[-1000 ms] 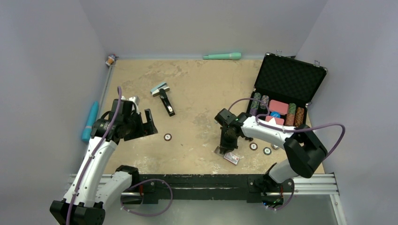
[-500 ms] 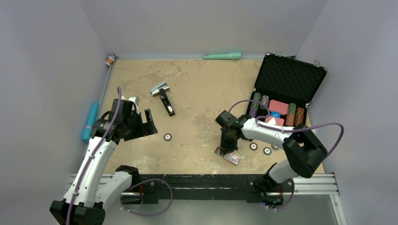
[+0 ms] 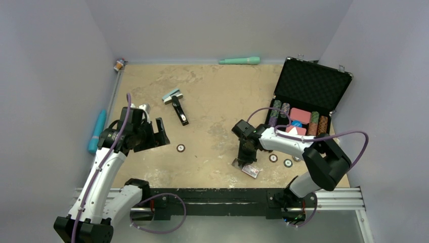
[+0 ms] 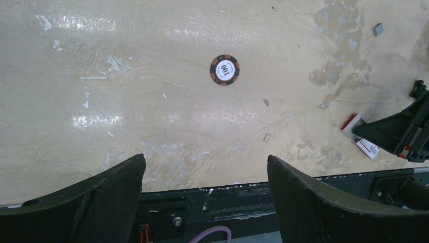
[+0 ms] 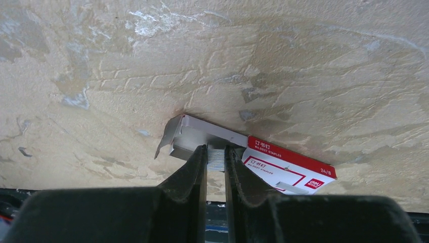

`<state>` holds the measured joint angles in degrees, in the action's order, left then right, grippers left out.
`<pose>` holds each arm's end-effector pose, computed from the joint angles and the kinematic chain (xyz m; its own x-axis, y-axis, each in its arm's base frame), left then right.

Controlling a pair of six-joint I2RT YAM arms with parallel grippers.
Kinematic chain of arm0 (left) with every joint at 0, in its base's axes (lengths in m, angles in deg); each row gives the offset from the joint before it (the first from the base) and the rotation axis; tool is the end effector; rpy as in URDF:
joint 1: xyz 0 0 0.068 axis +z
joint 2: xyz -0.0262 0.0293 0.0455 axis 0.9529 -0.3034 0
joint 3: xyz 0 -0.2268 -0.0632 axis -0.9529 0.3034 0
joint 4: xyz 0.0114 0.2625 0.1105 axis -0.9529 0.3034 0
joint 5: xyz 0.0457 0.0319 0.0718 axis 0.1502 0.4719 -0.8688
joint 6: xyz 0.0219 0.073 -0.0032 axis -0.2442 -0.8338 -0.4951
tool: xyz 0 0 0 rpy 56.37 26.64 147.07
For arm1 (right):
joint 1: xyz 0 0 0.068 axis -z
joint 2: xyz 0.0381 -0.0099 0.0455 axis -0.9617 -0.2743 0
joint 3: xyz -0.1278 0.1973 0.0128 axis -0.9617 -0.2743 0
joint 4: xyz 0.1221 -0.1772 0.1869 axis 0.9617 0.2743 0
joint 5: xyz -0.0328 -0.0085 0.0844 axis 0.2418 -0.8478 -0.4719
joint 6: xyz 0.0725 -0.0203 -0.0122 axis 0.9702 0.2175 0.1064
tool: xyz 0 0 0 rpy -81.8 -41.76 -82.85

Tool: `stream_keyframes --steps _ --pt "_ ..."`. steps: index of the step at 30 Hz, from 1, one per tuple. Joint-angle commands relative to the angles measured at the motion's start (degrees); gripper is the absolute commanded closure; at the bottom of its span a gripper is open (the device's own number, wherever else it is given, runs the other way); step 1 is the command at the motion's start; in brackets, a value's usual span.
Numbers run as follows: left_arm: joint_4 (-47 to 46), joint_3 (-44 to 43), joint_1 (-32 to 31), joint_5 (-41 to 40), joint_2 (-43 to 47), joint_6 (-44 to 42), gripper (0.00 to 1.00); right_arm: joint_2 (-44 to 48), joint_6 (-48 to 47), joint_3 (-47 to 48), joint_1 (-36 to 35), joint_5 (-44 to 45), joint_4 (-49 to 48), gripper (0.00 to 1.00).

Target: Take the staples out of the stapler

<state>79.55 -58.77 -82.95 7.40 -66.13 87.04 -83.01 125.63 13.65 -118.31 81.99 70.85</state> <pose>0.2102 -0.0466 0.2464 -0.8445 -0.3079 -0.4382 -0.1671 0.9288 -0.3306 0.1998 0.1963 0.0775 -0.9753 0.1969 -0.0998 0.1775 0.9682 0.1762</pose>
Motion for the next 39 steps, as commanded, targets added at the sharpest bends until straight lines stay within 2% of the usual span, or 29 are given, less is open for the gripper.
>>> stream_keyframes --steps 1,10,21,26,31,39 --pt "-1.6 0.3 0.3 0.6 0.3 0.0 0.07 -0.6 0.1 1.6 0.0 2.0 0.5 0.95" --pt "-1.6 0.2 0.4 0.4 0.1 0.0 0.07 -1.4 -1.4 4.0 0.0 3.0 2.0 0.87" --pt "-1.5 0.2 0.4 0.1 0.3 0.0 0.07 0.1 -2.7 5.3 0.0 2.2 3.7 0.66" --pt "-1.4 0.1 0.4 0.0 0.2 0.1 0.07 0.9 -3.8 6.2 -0.1 1.3 3.9 0.65" --pt "-1.5 0.1 0.5 0.1 0.1 0.0 0.07 2.2 -4.5 7.0 -0.3 1.3 4.1 0.69" --pt "-1.5 0.1 0.7 0.1 0.3 0.0 0.08 -0.4 -6.4 7.3 -0.6 -0.7 1.2 0.85"
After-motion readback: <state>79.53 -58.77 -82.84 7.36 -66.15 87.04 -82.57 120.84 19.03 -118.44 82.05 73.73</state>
